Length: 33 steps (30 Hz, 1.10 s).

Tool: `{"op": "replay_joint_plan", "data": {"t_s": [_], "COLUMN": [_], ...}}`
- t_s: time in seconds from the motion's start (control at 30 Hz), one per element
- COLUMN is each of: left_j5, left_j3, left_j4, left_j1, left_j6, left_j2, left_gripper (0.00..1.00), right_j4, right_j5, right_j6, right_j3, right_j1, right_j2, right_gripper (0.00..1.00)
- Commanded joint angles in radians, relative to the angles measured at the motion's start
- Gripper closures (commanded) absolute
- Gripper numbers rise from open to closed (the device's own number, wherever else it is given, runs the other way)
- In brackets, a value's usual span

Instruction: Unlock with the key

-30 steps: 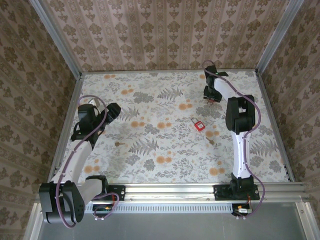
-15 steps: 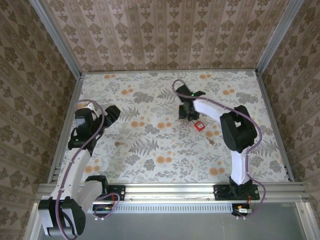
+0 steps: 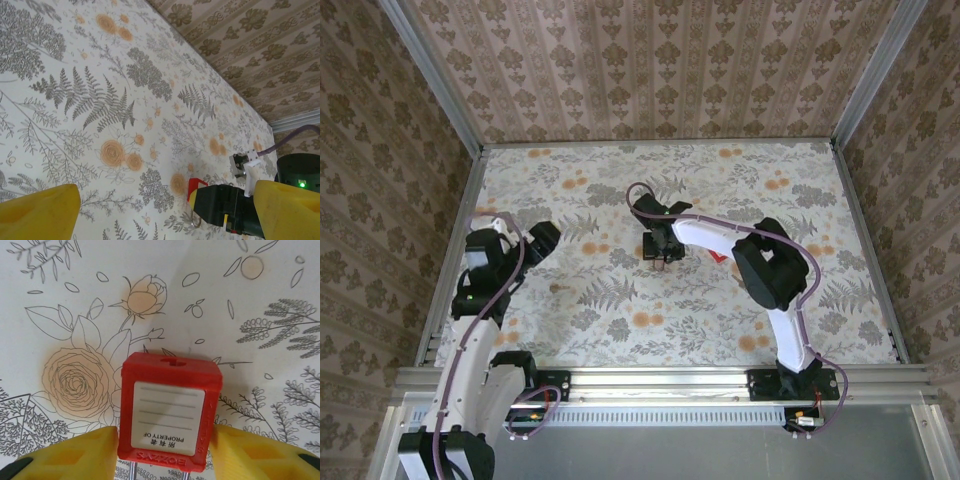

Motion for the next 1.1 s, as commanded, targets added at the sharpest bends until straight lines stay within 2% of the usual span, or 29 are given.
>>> {"op": "replay_joint_plan", "data": {"t_s": [0.0, 0.13, 0.2, 0.3, 0.43, 0.7, 0.87, 0.97, 1.07], "left_j5": [0.019, 0.025, 0.025, 0.025, 0.029, 0.021, 0.004, 0.01, 0.007], "left_j3": [-0.015, -0.01, -0.006, -0.008, -0.011, 0.034, 0.024, 0.025, 0.015], "left_j4": [-0.02, -0.018, -0.016, -0.005, 0.011, -0.081, -0.073, -0.064, -0.049], "left_j1": [0.003, 0.003, 0.001, 0.001, 0.0, -0.001, -0.002, -0.003, -0.014], "left_j6": [-0.001, -0.003, -0.001, 0.001, -0.009, 0.018, 0.006, 0.003, 0.005], "left_j2": [-0.006, -0.001, 0.001, 0.009, 0.024, -0.004, -0.029, -0.023, -0.016], "left_gripper": [0.1, 0.1, 0.1, 0.1, 0.1, 0.11, 0.1, 0.1, 0.1], "right_j4": [-0.012, -0.012, -0.003, 0.055, 0.06, 0.09, 0.116, 0.116, 0.155], "right_j5": [-0.076, -0.114, -0.115, -0.195, -0.232, -0.326, -0.398, -0.386, -0.335], "right_j6": [0.009, -0.027, -0.032, -0.016, -0.006, 0.019, 0.005, -0.034, -0.047], "right_j3": [0.03, 0.005, -0.041, -0.122, -0.107, 0.062, 0.173, 0.154, 0.002], "right_j1": [0.005, 0.002, -0.013, -0.046, -0.03, 0.03, 0.044, 0.033, -0.014], "right_j2": [0.012, -0.046, -0.097, -0.146, -0.111, -0.003, 0.044, -0.012, -0.152], "right_gripper": [0.45, 0.32, 0.29, 0.28, 0.27, 0.27, 0.26, 0.26, 0.28]}}
